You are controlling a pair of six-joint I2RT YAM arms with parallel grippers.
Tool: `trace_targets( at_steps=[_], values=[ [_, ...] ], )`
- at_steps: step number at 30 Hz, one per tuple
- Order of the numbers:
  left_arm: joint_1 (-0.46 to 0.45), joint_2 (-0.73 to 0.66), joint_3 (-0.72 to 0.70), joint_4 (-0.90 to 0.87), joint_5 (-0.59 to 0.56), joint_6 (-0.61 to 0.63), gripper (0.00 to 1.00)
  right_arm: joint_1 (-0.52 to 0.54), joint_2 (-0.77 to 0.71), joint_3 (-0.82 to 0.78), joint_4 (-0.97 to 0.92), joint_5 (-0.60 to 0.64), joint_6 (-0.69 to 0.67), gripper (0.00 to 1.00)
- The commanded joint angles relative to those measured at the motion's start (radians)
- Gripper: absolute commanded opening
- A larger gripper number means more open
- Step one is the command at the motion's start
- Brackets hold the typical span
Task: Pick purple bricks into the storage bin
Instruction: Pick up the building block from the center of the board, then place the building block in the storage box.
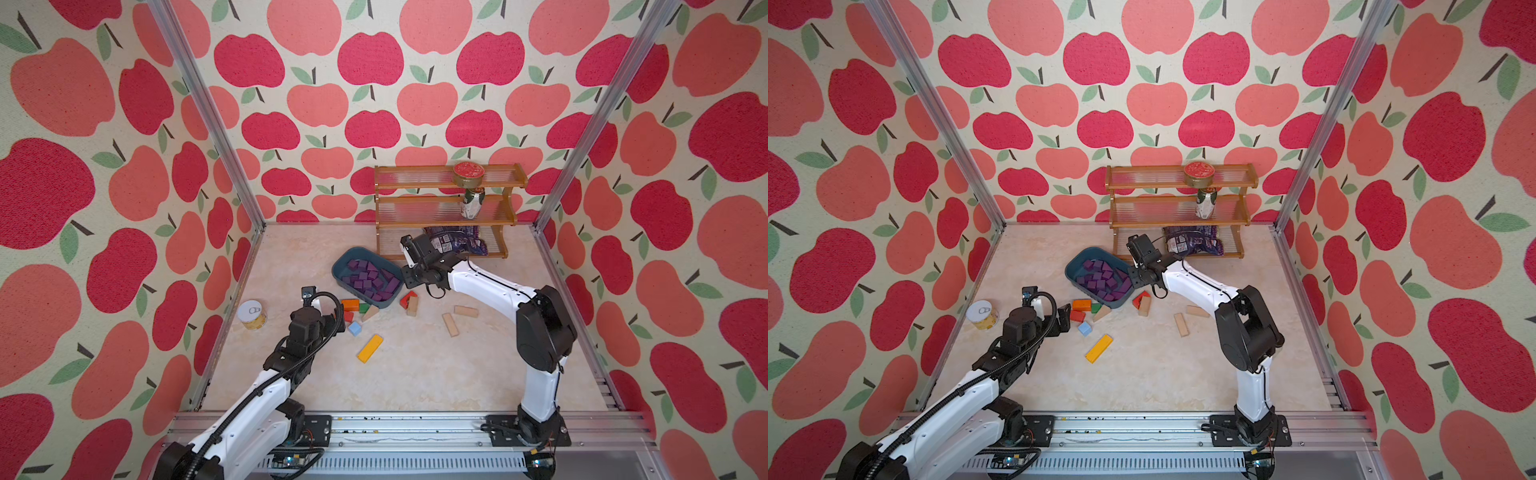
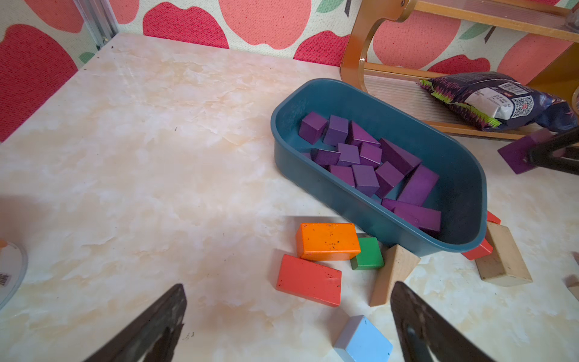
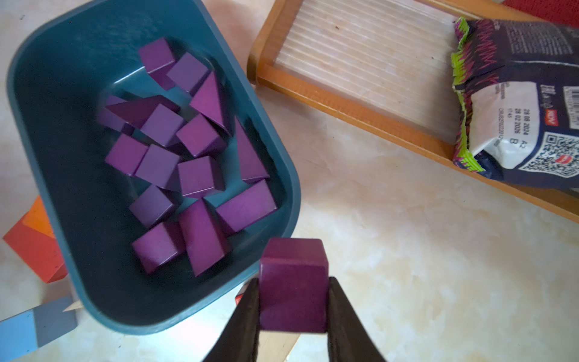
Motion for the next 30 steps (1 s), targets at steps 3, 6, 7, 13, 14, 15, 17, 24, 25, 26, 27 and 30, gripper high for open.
trace_targets(
  at_steps=[3,6,7,13,14,15,17,24,25,26,27,30],
  values=[
    [0.008,-0.006,0.002,-0.019,-0.006,-0.011,0.99,0.019,-0.022,0.066,-0.041,0.018,-0.033,0.27],
    [0.007,-0.01,0.001,-0.018,-0.006,-0.011,0.99,0.02,0.019,0.118,-0.041,-0.027,-0.041,0.27],
    [0.007,-0.011,0.001,-0.018,-0.006,-0.01,0.99,0.02,0.038,0.142,-0.049,-0.05,-0.049,0.27],
    [0.009,-0.005,0.002,-0.017,-0.004,-0.011,0.99,0.028,0.19,0.301,-0.132,-0.083,-0.086,0.27],
    [0.009,-0.005,0.001,-0.018,-0.004,-0.012,0.99,0.028,0.211,0.315,-0.137,-0.089,-0.087,0.27],
    [0.01,-0.006,0.002,-0.018,-0.004,-0.011,0.99,0.028,0.228,0.327,-0.14,-0.095,-0.087,0.27],
    [0.009,-0.007,0.002,-0.018,-0.003,-0.011,0.99,0.028,0.25,0.338,-0.141,-0.106,-0.088,0.27],
    [0.01,-0.005,0.001,-0.018,-0.001,-0.012,0.99,0.028,0.307,0.358,-0.137,-0.127,-0.102,0.27],
    [0.009,-0.004,0.002,-0.018,-0.001,-0.011,0.99,0.026,0.319,0.364,-0.141,-0.128,-0.106,0.27],
    [0.01,-0.003,0.002,-0.018,-0.001,-0.012,0.99,0.027,0.332,0.374,-0.147,-0.127,-0.112,0.27],
    [0.01,-0.003,0.002,-0.018,0.0,-0.013,0.99,0.026,0.347,0.386,-0.156,-0.125,-0.121,0.27],
    [0.01,-0.003,0.002,-0.018,0.0,-0.014,0.99,0.024,0.402,0.441,-0.201,-0.112,-0.135,0.27]
  ],
)
